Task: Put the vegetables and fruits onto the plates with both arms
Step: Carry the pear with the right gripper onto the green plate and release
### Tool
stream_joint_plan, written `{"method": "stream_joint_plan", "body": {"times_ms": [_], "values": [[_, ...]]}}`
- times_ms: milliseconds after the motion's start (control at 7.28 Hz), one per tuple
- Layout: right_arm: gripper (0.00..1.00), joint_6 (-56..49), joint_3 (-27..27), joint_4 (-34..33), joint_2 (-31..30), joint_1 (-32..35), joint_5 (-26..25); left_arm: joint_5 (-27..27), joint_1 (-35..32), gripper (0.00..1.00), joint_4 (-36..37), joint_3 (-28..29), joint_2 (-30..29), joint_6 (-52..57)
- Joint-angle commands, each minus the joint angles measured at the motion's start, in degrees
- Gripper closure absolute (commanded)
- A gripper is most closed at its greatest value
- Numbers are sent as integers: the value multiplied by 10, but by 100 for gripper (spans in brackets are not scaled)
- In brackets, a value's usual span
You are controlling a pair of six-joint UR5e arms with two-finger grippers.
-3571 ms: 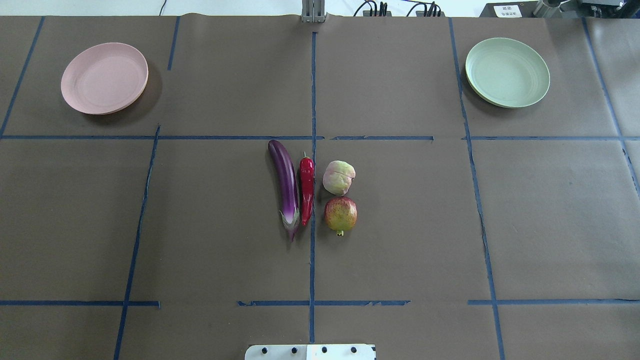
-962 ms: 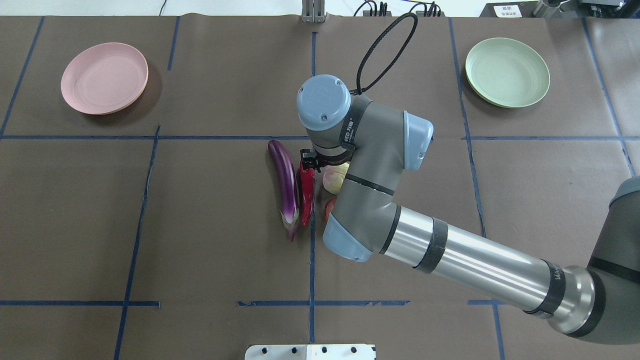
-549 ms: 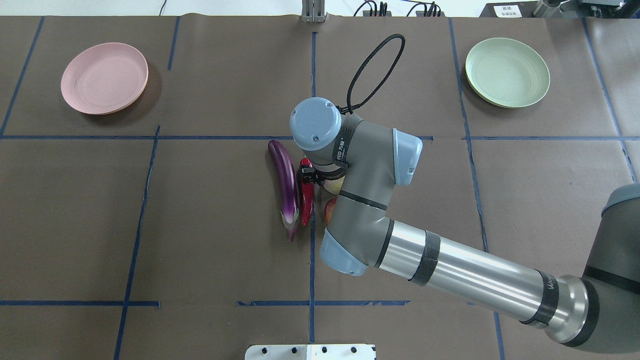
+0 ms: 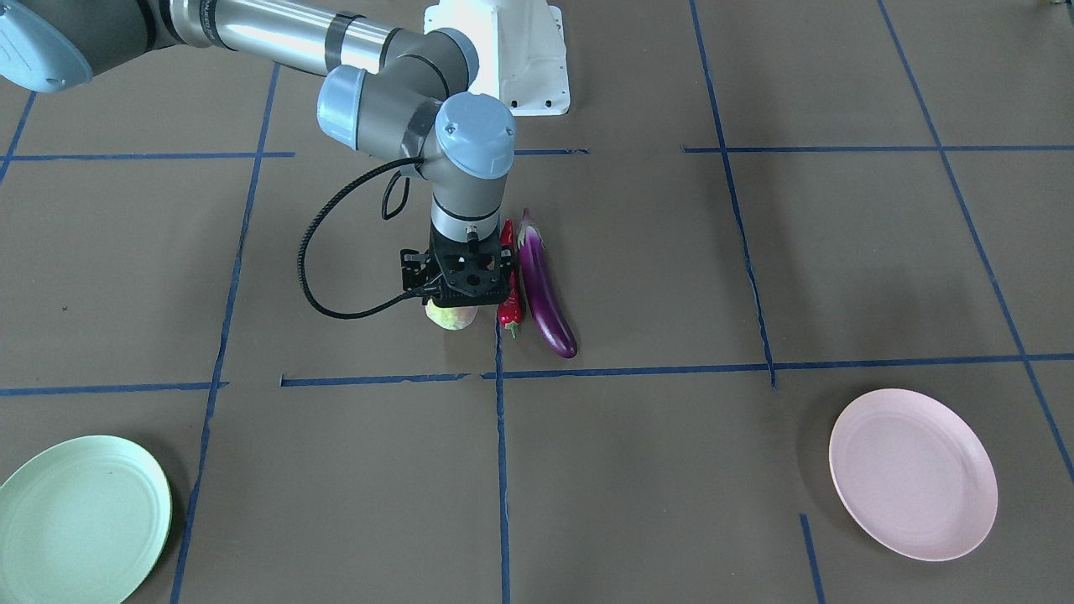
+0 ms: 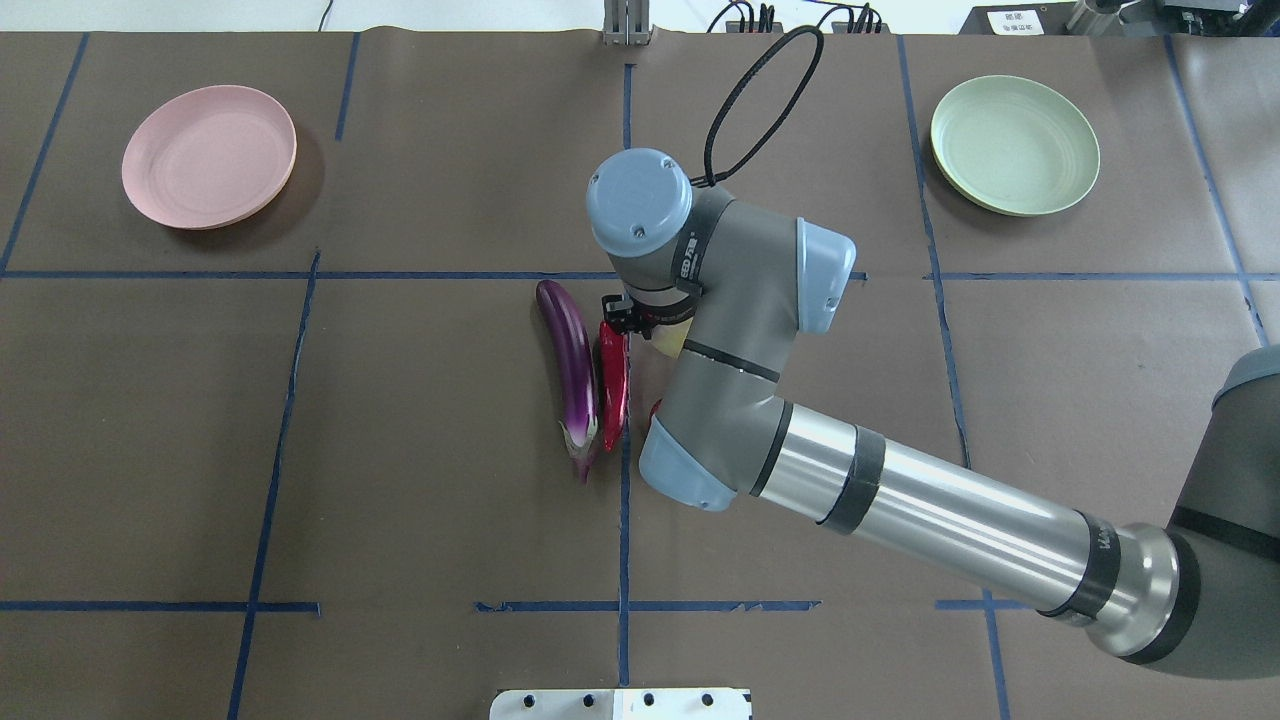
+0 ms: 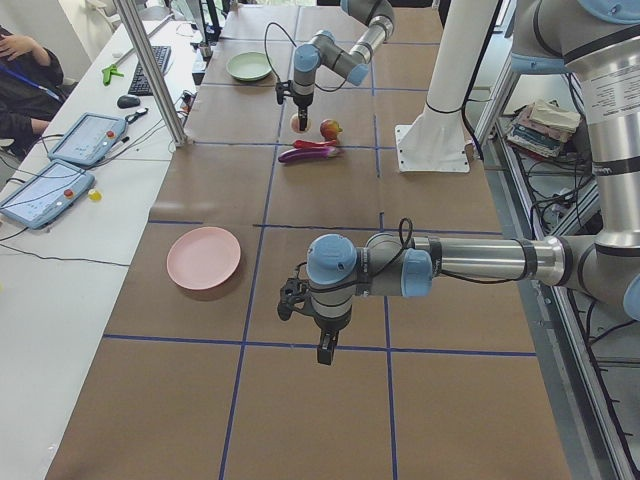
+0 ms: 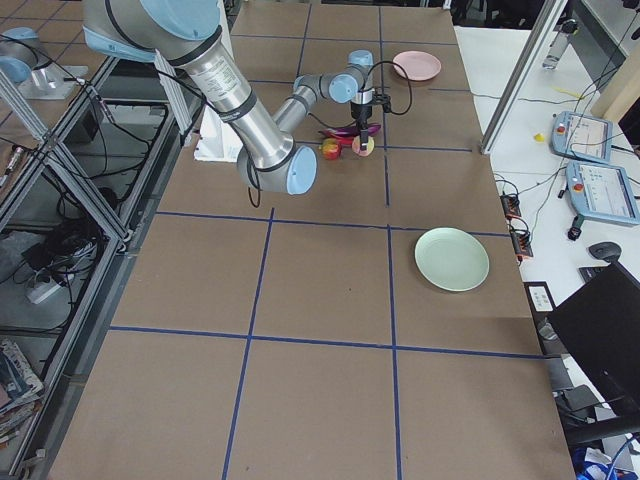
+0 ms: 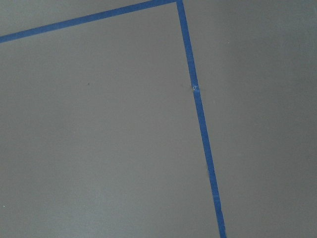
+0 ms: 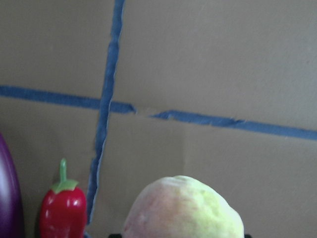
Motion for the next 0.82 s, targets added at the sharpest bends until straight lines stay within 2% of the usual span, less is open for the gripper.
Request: {"method": "stream_joint_plan", "body": {"times_ms": [0, 137, 275, 412, 687], "values": [[97, -113, 4, -1, -5, 102, 66, 0, 0, 0, 0, 0, 0, 0], [98, -181, -5, 0, -17, 150, 96, 0, 2, 0, 0, 0, 0, 0], [98, -271, -15, 2, -37, 195, 104, 0, 5, 0, 1, 0, 0, 0], [98, -344, -48, 17, -53, 235, 126, 0, 5, 0, 0, 0, 0, 0], [98, -422, -157, 173, -96, 299, 165, 0, 5, 0, 0, 0, 0, 0]]}}
